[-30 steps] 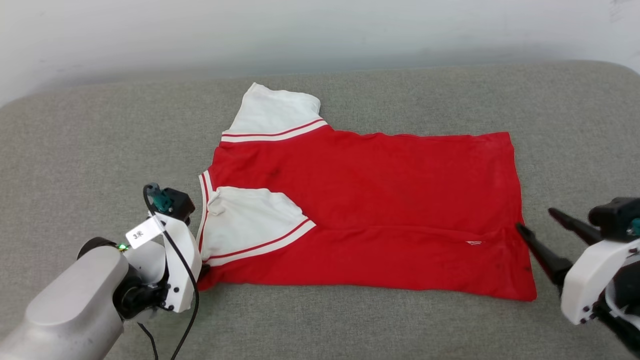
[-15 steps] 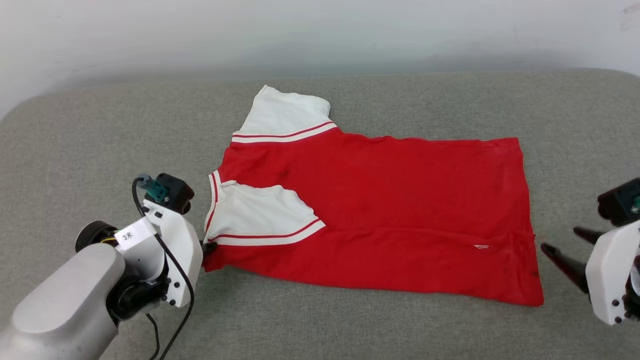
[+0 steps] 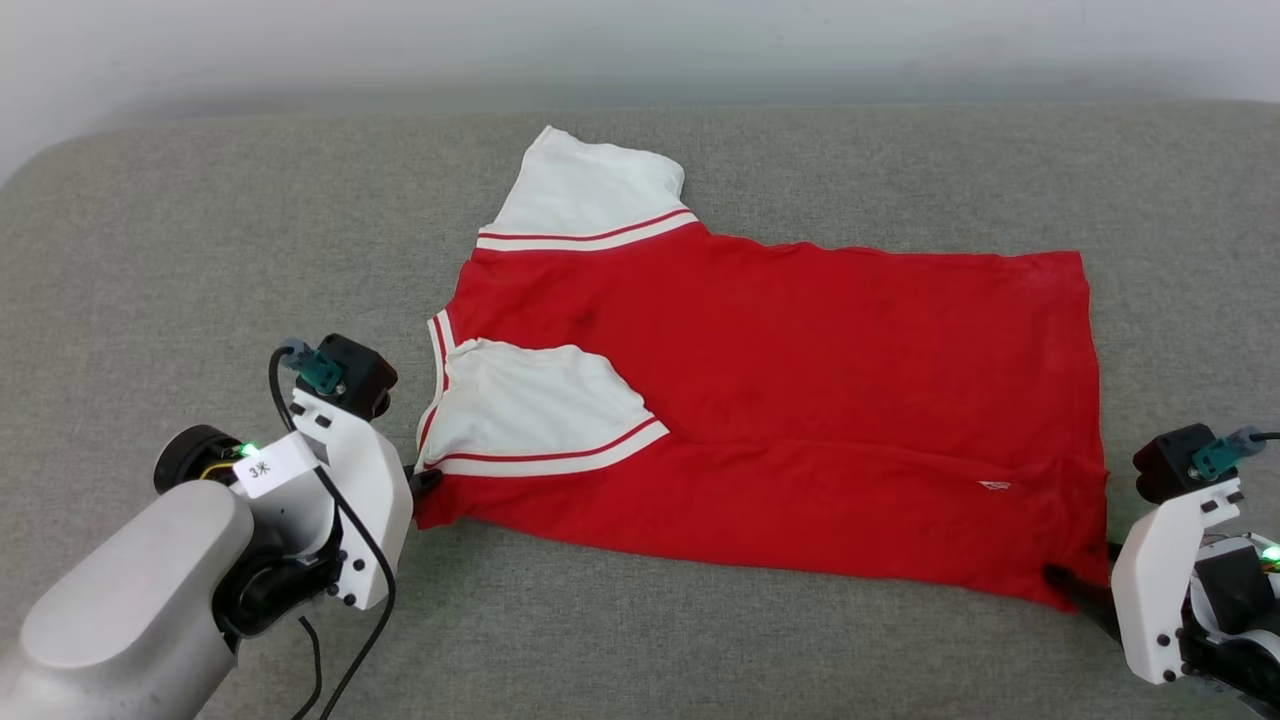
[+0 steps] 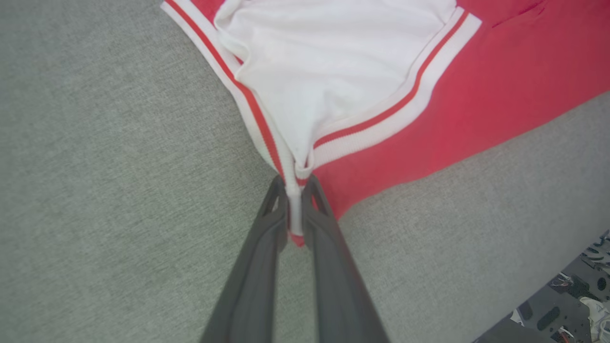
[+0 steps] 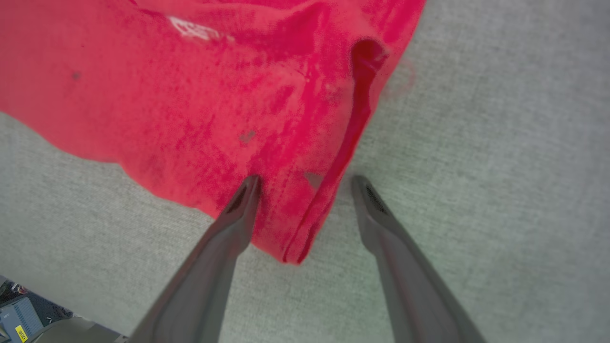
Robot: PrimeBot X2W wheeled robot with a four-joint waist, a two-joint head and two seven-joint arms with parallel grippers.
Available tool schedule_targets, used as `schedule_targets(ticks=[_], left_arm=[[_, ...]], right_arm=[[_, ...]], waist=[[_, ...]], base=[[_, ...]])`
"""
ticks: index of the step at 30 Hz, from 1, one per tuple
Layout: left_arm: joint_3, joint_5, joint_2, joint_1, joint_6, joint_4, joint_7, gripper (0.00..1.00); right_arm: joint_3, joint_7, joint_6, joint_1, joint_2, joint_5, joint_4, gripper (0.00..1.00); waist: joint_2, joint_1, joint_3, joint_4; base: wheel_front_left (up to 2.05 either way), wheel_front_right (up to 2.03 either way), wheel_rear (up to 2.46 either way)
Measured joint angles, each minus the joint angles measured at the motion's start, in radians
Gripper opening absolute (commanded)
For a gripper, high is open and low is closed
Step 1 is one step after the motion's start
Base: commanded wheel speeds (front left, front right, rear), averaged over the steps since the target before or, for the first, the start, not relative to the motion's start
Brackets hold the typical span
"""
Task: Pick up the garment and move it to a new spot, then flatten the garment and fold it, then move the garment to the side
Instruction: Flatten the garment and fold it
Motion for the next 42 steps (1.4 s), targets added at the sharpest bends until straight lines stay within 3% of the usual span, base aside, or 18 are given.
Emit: schedule_targets(ticks=[5,6,7,8,9,17,29,36,42], left_arm=[[-0.001,-0.001,-0.002,-0.001,0.000,0.007,-0.007,0.00],[-0.001,-0.001,-0.002,0.000,0.000,0.012,-0.009,0.00],[-0.001,-0.003,-0.002,0.002,0.000,0.015,-0.011,0.00],[-0.001,-0.008,-0.002,0.006,0.000,0.019,-0.013,0.00],[-0.001,-0.010,-0.001,0.013,0.000,0.022,-0.016,0.00],[0.009,-0.046,0.024,0.072,0.000,0.014,-0.034,0.00],[0.008,-0.091,0.086,0.218,0.049,-0.097,-0.051,0.00],[-0.003,-0.102,0.090,0.257,0.072,-0.106,-0.052,0.00],[-0.014,-0.107,0.071,0.264,0.068,-0.057,-0.052,0.00]], right_arm=[[0.043,-0.058,0.000,-0.021,0.012,0.013,0.076,1.00],[0.055,-0.075,0.000,-0.025,0.011,0.015,0.082,0.44],[0.064,-0.098,0.000,-0.028,0.009,0.017,0.090,0.10],[0.072,-0.116,0.000,-0.030,0.008,0.023,0.095,0.10],[0.078,-0.132,0.000,-0.034,0.006,0.031,0.099,0.00],[0.099,-0.229,0.001,-0.034,-0.042,0.068,0.066,0.00],[0.036,-0.230,0.001,0.106,-0.119,0.104,-0.080,0.00],[-0.005,-0.189,0.001,0.176,-0.104,0.096,-0.115,0.00],[-0.006,-0.182,0.001,0.181,-0.062,0.077,-0.065,0.00]], waist=[[-0.0001,0.0000,0.012,0.005],[-0.0001,-0.0001,0.010,0.004],[0.0000,0.0000,0.008,0.003],[0.0000,0.0000,0.004,0.001],[0.0000,0.0000,0.000,0.000],[0.0000,0.0000,-0.058,-0.012],[0.0000,-0.0001,-0.130,-0.011],[0.0000,0.0000,-0.105,-0.016],[0.0000,0.0000,-0.069,-0.019]], base=[[0.00,0.00,0.00],[0.00,0.00,0.00],[0.00,0.00,0.00],[0.00,0.00,0.00],[0.00,0.00,0.00],[0.00,0.00,0.00],[0.00,0.00,0.00],[0.00,0.00,0.00],[0.00,0.00,0.00]])
